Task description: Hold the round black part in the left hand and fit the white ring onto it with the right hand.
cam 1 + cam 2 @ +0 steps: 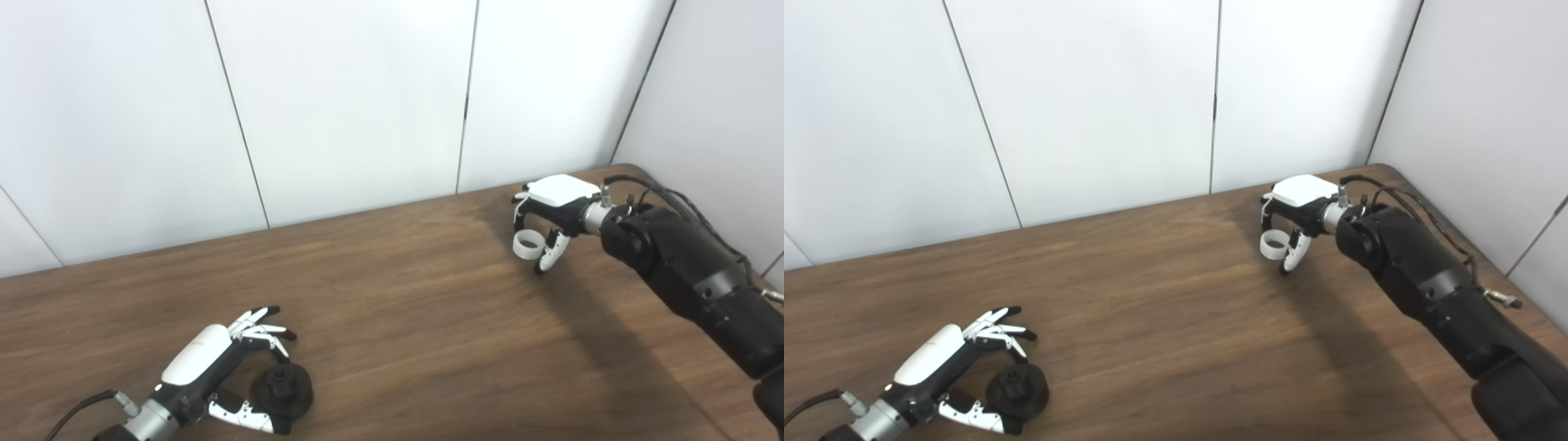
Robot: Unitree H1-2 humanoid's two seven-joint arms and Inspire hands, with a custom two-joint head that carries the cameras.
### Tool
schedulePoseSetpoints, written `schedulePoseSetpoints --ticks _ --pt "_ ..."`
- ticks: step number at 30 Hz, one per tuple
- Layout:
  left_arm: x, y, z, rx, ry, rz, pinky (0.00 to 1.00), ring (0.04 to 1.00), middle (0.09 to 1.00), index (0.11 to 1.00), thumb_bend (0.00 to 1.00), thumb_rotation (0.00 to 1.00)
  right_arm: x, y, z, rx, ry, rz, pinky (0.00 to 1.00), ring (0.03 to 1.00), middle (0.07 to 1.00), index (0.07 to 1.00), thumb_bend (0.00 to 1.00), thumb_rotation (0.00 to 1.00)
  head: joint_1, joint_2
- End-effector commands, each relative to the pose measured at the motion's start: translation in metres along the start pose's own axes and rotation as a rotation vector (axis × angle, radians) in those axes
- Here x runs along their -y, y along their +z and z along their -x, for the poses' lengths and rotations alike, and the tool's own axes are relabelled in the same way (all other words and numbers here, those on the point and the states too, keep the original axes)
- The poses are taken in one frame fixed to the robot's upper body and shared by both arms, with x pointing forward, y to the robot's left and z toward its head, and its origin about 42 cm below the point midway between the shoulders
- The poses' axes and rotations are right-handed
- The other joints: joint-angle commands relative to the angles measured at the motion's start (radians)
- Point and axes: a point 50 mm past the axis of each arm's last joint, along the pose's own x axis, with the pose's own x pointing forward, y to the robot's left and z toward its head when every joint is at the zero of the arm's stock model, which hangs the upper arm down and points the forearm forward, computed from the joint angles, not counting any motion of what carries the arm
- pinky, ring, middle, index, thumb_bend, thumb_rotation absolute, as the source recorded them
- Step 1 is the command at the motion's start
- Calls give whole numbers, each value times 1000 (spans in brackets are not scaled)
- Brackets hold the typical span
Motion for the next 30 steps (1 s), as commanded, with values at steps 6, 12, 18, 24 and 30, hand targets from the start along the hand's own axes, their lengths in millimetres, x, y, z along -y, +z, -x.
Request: schedulePoseSetpoints --ticks 6,12,18,24,30 --pt "-19 0 0 13 31 -26 1000 978 786 482 524 63 20 -17 7 -27 -42 23 1000 1000 927 651 967 210 -1 1" --pt "-19 0 0 13 32 -19 1000 977 785 481 525 63 20 -16 8 -26 -39 24 1000 1000 926 652 960 217 1 0" --pt "-19 0 0 13 31 -21 1000 977 787 481 524 63 18 -16 7 -26 -35 31 1000 1000 928 651 941 206 0 2" --pt "-20 0 0 12 33 -23 1000 977 785 482 525 63 18 -18 7 -28 -35 32 1000 1000 925 648 939 197 -2 2" --pt "-19 0 -1 13 33 -24 1000 979 785 481 524 64 20 -20 11 -32 -36 34 1000 1000 925 650 954 202 -2 0"
